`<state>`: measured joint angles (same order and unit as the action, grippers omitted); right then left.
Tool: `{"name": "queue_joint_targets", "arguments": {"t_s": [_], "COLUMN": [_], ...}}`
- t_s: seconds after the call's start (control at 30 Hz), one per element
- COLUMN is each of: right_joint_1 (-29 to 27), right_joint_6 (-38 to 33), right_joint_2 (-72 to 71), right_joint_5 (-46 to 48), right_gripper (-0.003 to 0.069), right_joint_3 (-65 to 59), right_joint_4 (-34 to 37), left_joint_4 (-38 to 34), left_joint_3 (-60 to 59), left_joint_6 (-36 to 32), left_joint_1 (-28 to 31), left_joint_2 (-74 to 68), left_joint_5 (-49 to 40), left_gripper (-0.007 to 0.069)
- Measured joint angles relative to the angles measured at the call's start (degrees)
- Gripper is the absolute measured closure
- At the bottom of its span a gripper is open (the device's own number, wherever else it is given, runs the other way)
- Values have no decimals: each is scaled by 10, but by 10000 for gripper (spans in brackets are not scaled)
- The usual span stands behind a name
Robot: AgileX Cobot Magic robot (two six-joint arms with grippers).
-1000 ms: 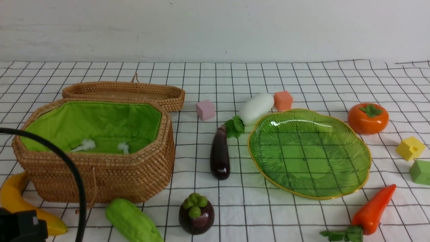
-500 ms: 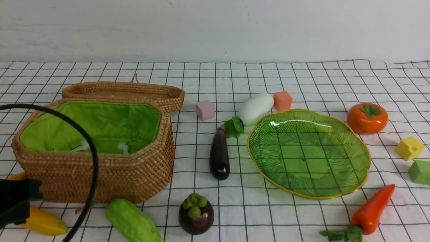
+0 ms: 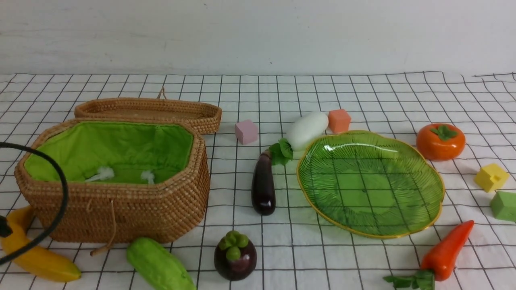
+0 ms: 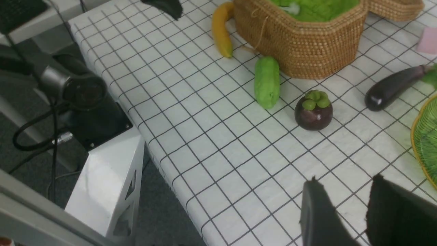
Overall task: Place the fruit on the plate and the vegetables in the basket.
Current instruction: Use the left arm to grab a banana and put it into the right plate
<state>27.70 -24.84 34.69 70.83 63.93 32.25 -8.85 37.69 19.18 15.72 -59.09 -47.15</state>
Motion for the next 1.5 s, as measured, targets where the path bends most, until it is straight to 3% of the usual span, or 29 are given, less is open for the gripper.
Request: {"name": "queue_joint_targets", "arguments": {"t_s": [0.13, 0.27, 0.3, 0.33, 0.43, 0.53, 0.63, 0.73, 1.07, 1.23, 1.43, 1.5], "right_joint_1": [24, 31, 31, 31, 31, 31, 31, 31, 31, 31, 31, 31], "right_joint_6": [0, 0, 0, 0, 0, 0, 0, 0, 0, 0, 0, 0], "right_joint_2": [0, 0, 0, 0, 0, 0, 0, 0, 0, 0, 0, 0], "right_joint_5": [2, 2, 2, 2, 2, -5, -18, -25, -28, -28, -36, -39], "right_gripper": [421, 421, 421, 421, 421, 425, 431, 431, 431, 431, 431, 431], "right_joint_3": [0, 0, 0, 0, 0, 0, 0, 0, 0, 0, 0, 0], "right_joint_4": [-14, -21, -21, -22, -22, -22, -22, -22, -1, 0, 0, 0], "left_joint_4": [-32, -56, -58, -69, -90, -100, -103, -103, -72, -43, 17, 68], "left_joint_3": [-3, -5, -5, -5, -5, -5, -5, -5, -5, -4, -2, -2], "left_joint_6": [-22, -35, -35, -35, -36, -39, -48, -50, -52, -48, 11, 64], "left_joint_1": [16, 16, 16, 16, 16, 16, 16, 16, 16, 16, 16, 16], "left_joint_2": [-50, -106, -110, -127, -158, -185, -213, -229, -284, -302, -301, -295], "left_joint_5": [37, 89, 92, 118, 155, 179, 208, 227, 282, 283, 270, 259], "left_gripper": [615, 449, 439, 337, 180, 64, -2, -1, 172, 190, 274, 288]}}
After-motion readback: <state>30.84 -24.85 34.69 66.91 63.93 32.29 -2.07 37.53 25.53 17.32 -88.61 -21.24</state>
